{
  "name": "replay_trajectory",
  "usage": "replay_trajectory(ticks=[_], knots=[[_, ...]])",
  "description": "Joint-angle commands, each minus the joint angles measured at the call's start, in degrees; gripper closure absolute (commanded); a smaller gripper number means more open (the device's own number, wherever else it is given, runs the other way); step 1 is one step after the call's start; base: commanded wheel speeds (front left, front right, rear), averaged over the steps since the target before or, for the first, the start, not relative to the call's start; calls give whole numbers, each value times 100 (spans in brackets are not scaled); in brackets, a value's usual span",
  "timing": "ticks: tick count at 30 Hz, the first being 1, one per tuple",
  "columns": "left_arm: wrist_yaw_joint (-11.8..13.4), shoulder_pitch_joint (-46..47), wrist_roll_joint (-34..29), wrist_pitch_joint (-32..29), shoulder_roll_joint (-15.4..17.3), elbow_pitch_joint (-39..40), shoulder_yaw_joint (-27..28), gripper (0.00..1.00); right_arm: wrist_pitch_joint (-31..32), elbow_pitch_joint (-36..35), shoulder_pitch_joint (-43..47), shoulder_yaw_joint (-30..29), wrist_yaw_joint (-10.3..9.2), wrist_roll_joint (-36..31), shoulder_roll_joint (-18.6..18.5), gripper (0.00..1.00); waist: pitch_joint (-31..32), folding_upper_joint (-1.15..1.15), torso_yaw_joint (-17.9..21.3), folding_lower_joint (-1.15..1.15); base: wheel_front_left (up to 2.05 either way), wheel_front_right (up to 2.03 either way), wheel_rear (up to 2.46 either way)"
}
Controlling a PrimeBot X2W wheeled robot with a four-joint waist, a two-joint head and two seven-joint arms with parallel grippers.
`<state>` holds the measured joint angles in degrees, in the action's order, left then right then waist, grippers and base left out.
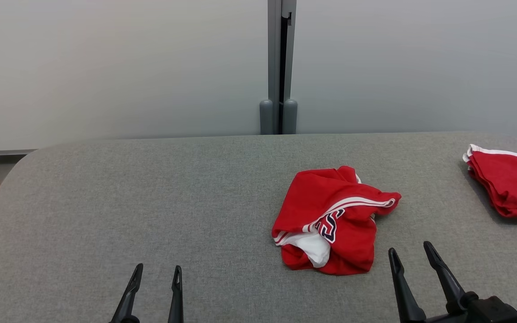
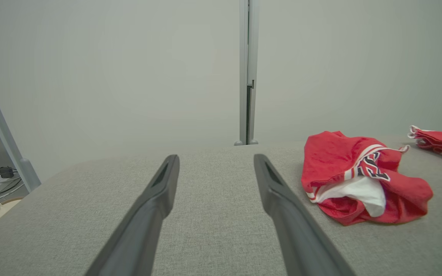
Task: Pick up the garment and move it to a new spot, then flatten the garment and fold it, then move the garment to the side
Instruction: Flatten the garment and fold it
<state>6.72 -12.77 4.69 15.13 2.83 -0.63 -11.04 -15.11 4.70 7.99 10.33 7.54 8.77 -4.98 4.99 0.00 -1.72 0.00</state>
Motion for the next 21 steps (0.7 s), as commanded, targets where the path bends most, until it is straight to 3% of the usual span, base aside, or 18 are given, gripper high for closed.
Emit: replay_trajectory(ticks=[1, 12, 21], knots=[[33, -4, -10, 0, 16, 18, 12, 0, -4, 10, -30, -5, -12, 9, 0, 0, -24, 0, 17, 0, 0, 0, 0], [-25, 146, -97, 0, 16, -45, -74, 0, -4, -20, -69, -41, -12, 2, 18, 0, -122, 0, 52, 0, 0, 0, 0], [-376, 914, -571, 0, 16, -499, -622, 0, -4, -138, -268, -144, -12, -40, -11, 0, -563, 0, 99, 0, 0, 0, 0]])
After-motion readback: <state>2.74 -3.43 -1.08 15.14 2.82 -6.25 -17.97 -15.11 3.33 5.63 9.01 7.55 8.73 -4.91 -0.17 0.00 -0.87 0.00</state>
